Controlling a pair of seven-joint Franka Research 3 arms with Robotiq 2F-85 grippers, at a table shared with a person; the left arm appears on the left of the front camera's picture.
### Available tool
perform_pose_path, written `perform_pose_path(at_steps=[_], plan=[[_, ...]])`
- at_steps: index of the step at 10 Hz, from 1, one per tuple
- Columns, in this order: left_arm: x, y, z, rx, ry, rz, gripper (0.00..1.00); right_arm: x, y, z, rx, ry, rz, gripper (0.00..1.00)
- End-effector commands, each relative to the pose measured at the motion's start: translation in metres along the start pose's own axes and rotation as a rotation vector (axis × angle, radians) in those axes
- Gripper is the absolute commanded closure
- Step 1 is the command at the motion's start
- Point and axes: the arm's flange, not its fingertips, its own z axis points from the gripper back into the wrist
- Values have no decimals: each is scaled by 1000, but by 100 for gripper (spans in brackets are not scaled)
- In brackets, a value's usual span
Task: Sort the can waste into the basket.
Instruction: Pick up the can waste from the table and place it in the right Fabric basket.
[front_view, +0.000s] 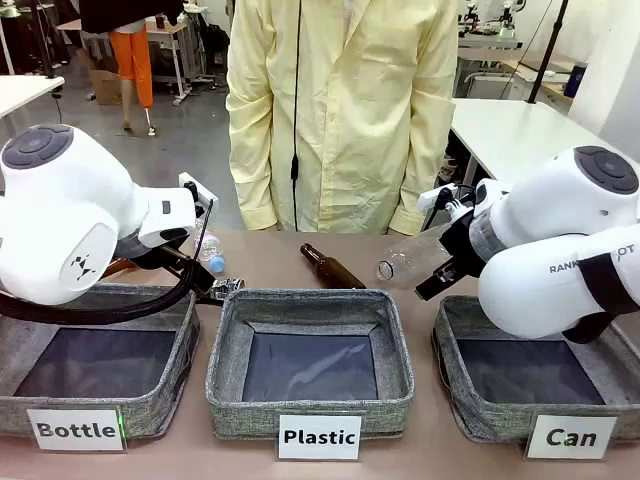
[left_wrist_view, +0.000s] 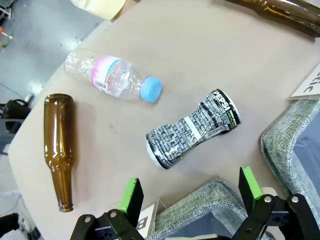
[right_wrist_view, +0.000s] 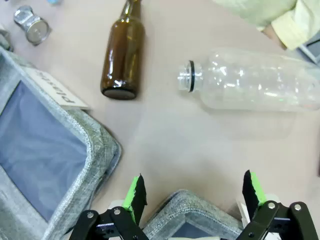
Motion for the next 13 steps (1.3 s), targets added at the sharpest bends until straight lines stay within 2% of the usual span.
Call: perform_pose_path(at_steps=[1,12,13], plan=[[0,0,0,0,0,0,0,0,0,0,0,0,0,0],[0,0,0,0,0,1,0,0,0,0,0,0,1,0],[2,-2,8,-84,2,-9,0,-2,-1,6,35,36,-18,0]])
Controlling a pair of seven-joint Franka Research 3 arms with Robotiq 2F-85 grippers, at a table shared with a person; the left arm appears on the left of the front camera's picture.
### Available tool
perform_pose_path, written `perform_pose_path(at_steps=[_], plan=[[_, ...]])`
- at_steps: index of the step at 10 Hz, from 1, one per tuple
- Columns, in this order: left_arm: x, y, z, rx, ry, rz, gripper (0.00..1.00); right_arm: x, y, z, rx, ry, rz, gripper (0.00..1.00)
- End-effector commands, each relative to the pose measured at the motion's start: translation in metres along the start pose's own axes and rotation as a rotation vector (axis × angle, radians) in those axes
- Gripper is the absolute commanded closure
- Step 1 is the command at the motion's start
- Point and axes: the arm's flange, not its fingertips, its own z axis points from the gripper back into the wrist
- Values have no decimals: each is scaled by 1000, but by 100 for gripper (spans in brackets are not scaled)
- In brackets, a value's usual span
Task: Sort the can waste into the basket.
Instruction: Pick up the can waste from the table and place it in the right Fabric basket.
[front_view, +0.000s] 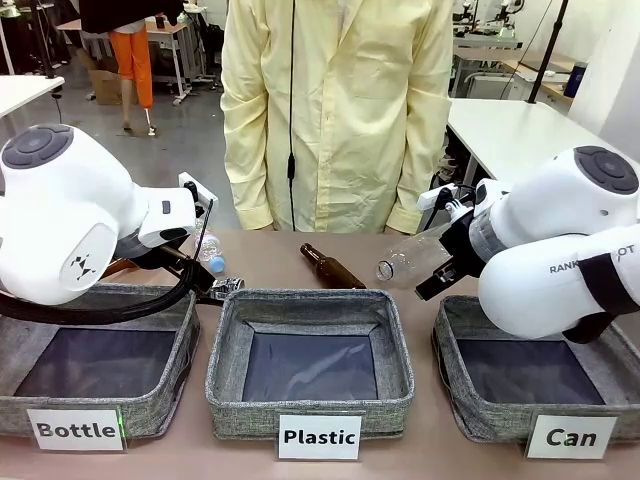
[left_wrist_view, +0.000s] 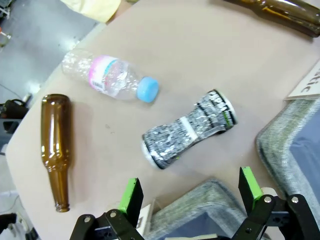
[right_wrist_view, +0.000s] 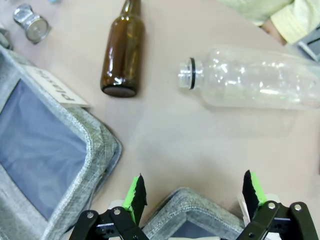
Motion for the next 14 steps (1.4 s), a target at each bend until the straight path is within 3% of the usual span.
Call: perform_pose_path(at_steps=[1,4,6,7,9,11,14], plan=[[-3,3,16,-114,28,-10,0,-4,-2,14,77,36,-36,0],[-13,16,69,-241,28,91,0,-12,-9,80,199,47,-174,0],[-36,40,124,-411,5,156,0,-46,-18,140,412,143,-330,0],[-55,59,153,-515,-53,161,0,-72,-22,168,476,108,-380,0],[-104,107,195,-614,-198,263,0,-137,-44,207,557,-55,-482,0],[-152,157,204,-710,-271,361,0,-193,-87,223,626,-183,-647,0],[-217,223,190,-830,-397,544,0,-261,-147,213,726,-315,-848,0]])
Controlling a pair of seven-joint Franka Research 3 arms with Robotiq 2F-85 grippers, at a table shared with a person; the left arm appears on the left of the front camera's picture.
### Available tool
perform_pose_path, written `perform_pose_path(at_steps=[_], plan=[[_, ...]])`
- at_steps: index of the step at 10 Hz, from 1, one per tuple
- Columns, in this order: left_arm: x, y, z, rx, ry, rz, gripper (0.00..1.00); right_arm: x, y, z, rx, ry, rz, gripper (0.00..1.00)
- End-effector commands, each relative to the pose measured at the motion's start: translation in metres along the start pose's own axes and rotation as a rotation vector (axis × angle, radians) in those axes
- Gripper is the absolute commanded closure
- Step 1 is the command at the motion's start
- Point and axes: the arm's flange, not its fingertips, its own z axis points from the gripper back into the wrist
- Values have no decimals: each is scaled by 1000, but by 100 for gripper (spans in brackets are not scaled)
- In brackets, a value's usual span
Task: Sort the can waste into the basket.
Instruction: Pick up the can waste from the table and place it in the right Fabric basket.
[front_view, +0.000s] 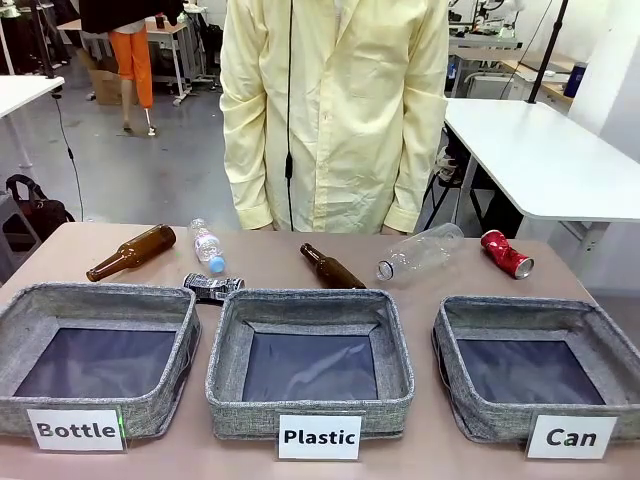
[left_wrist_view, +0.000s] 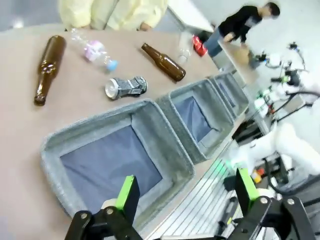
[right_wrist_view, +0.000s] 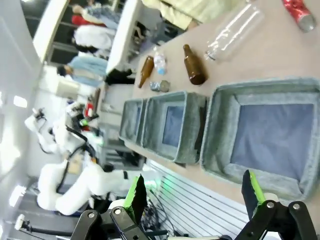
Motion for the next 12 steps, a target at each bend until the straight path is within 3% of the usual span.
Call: perform_pose_path(at_steps=[1,4,7,8,12], plan=[[8,45,16,-64,-90,99,0,-35,-55,-31,133,-65,-49,0],[-7,78,29,-107,-187,183,0,-34,-93,-21,158,-114,-130,0],[-11,91,30,-71,-203,236,0,-32,-100,-25,119,-121,-160,0],[-10,88,27,-55,-203,233,0,-18,-112,-5,142,-108,-169,0],[-17,92,27,-87,-193,250,0,-18,-112,-5,142,-108,-169,0]])
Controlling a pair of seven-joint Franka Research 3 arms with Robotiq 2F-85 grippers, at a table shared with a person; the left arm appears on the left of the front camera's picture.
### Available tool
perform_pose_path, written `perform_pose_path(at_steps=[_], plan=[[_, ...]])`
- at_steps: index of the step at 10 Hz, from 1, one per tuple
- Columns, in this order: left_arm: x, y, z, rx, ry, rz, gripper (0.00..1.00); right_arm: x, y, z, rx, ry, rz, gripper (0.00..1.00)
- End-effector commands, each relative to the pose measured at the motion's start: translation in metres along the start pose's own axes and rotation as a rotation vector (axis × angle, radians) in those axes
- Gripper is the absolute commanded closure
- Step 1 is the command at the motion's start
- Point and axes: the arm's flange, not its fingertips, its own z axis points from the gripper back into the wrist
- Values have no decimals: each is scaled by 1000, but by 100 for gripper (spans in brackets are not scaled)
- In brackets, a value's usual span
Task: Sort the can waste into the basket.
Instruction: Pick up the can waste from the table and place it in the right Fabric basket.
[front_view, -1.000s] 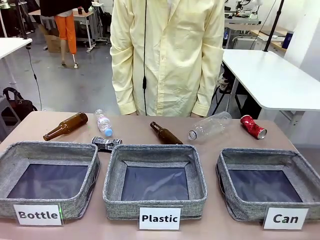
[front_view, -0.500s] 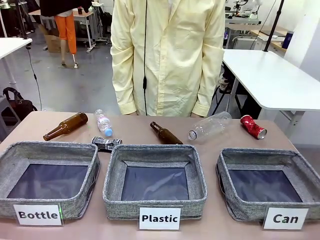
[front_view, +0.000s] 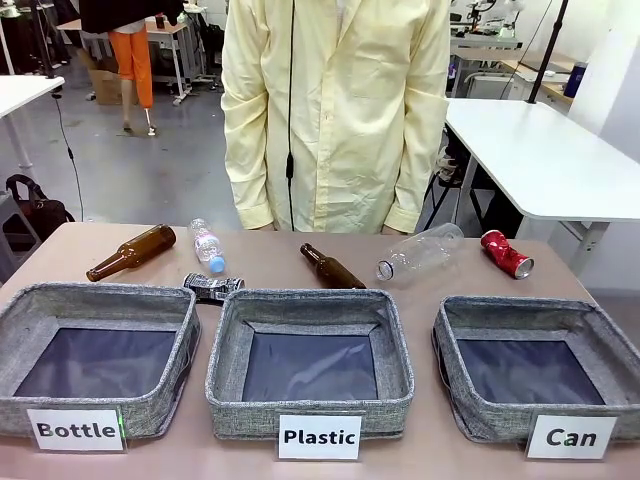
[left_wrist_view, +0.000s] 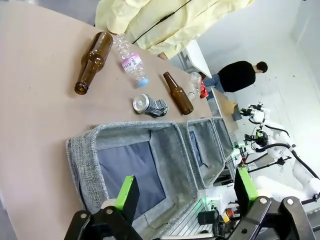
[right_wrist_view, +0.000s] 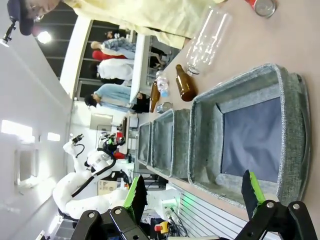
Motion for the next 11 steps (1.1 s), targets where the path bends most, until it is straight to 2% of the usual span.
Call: perform_pose_path(at_steps=[1,3,4,5,7,11], plan=[[0,1,0,-24,-14,-18,0,4,1,2,19,-12,28,0],[0,1,0,-24,-14,-18,0,4,1,2,19,-12,28,0],[0,1,0,-24,-14,-18,0,-1,0,0,-2,0,1,0],[0,1,0,-24,-14,-18,0,-2,13,-7,-63,-14,34,0],[0,1,0,-24,-14,-18,0,-4,62,-29,-186,-61,222,0],[0,1,0,-24,-14,-18,0,6,148,-102,-487,95,550,0]])
